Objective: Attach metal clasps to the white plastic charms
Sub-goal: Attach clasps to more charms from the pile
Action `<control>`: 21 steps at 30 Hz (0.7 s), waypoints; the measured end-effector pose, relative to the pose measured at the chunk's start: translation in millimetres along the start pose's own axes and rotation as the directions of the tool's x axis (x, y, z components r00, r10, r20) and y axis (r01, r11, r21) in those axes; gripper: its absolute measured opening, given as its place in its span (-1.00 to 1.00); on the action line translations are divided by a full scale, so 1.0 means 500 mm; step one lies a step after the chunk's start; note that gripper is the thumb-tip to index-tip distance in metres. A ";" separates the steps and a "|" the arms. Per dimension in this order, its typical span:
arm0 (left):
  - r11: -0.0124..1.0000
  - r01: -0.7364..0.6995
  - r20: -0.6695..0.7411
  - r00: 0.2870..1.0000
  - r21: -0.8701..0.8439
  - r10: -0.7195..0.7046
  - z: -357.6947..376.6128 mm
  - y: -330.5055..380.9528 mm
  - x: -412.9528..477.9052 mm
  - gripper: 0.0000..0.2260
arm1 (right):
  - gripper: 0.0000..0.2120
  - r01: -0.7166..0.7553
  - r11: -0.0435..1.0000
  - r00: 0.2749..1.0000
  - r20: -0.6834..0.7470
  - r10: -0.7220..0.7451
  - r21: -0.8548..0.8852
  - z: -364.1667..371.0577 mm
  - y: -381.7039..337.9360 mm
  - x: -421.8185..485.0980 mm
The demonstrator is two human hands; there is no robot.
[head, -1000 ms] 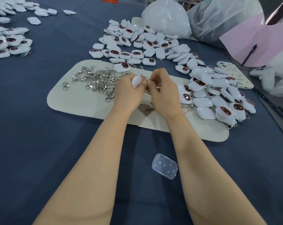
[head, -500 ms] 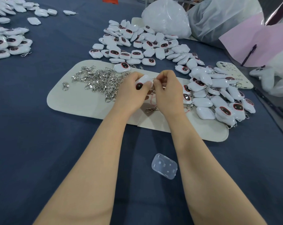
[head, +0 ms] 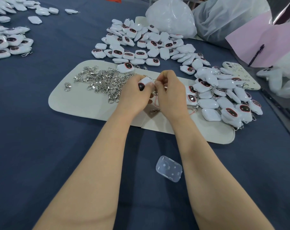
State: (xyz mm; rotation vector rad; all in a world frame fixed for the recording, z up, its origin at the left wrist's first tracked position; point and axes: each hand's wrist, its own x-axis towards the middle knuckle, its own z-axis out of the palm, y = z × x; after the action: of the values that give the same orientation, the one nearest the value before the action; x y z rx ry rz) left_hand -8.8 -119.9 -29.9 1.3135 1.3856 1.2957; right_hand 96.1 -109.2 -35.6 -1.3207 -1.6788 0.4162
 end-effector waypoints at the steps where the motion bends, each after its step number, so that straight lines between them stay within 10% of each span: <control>1: 1.000 0.002 0.000 1.000 -0.007 -0.002 0.000 -0.001 0.000 -0.91 | -0.93 0.001 1.000 1.000 0.000 -0.001 0.004 0.000 0.000 0.000; 21: 0.998 -0.005 -0.018 1.000 0.066 0.006 0.003 -0.004 -0.001 -0.87 | -0.93 -0.023 1.000 1.000 0.004 0.023 -0.012 0.005 0.005 -0.001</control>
State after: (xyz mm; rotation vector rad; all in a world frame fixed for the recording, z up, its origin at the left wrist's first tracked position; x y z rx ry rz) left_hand -7.4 -119.8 -32.1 1.3535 1.4496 1.2774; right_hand 95.4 -107.8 -38.8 -1.3499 -1.6733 0.4232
